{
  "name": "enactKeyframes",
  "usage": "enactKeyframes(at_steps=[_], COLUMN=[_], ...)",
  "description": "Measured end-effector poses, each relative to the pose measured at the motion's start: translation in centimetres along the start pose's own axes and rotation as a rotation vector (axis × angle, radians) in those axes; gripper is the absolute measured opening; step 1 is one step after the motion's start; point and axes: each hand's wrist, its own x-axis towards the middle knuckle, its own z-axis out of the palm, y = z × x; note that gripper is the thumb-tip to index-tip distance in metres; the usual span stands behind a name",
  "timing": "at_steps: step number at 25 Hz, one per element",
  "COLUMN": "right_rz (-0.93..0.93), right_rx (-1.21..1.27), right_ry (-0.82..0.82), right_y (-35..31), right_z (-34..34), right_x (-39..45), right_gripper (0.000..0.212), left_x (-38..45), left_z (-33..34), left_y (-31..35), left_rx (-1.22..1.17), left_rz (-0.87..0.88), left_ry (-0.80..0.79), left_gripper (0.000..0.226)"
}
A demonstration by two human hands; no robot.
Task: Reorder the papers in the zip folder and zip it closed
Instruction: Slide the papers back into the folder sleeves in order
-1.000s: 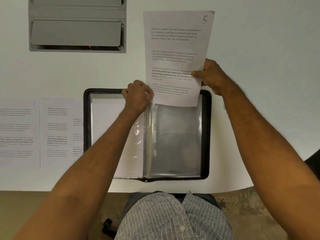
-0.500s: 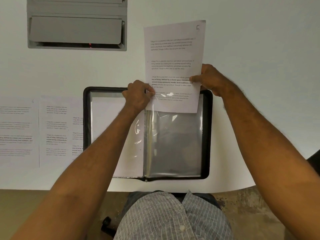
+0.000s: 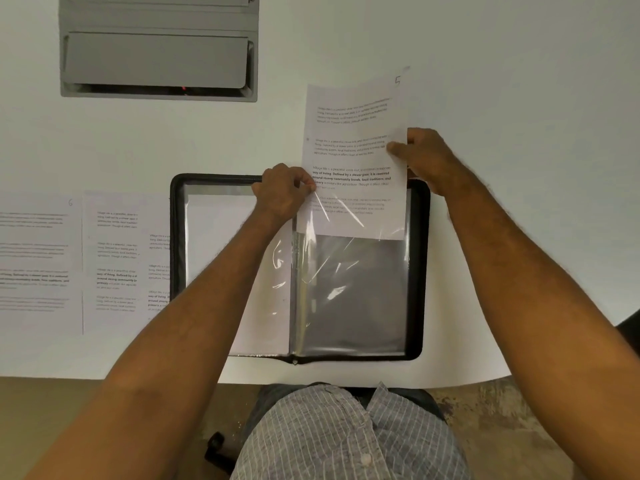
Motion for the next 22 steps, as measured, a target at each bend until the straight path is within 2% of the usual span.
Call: enactKeyframes(at_steps=[4,8,11,16,20,22], right_rz=[0.034,0.066,0.028,0.078,0.052,0.068], right_rx=[-0.098,0.083,0.100,0.007,0.193,0.160], right_ry=[-0.121,-0.079,-0.010,-0.143,-0.100,-0.100], right_y=[0.2,-0.2,-0.1,0.1,0.4,0.4], right_z=[-0.8,-0.8,0.3,-0.7,-0.8,-0.4], right_x=[-0.1,-0.2,0.2,-0.2,0.1,0.3], right_gripper=[0.027,0.016,0.029,0.030,0.038,0.039], left_x=[0.2,0.2,0.1,0.2,0.1,0.0], left_z=[0.2,-0.1,-0.2,0.2,0.2,0.0], left_y=[-0.2,-0.4,-0.5,-0.7,-0.7,-0.7], left_rx=[-0.058,-0.040,-0.028,-0.143,-0.158,-0.157], left_rz=[0.010,0.016,0.016,0.025,0.034,0.043], left_ry=[-0.030,-0.040,-0.042,-0.053,-0.040,-0.044], left_gripper=[0.019,0.011,0.013,0.020,0.016,0.010])
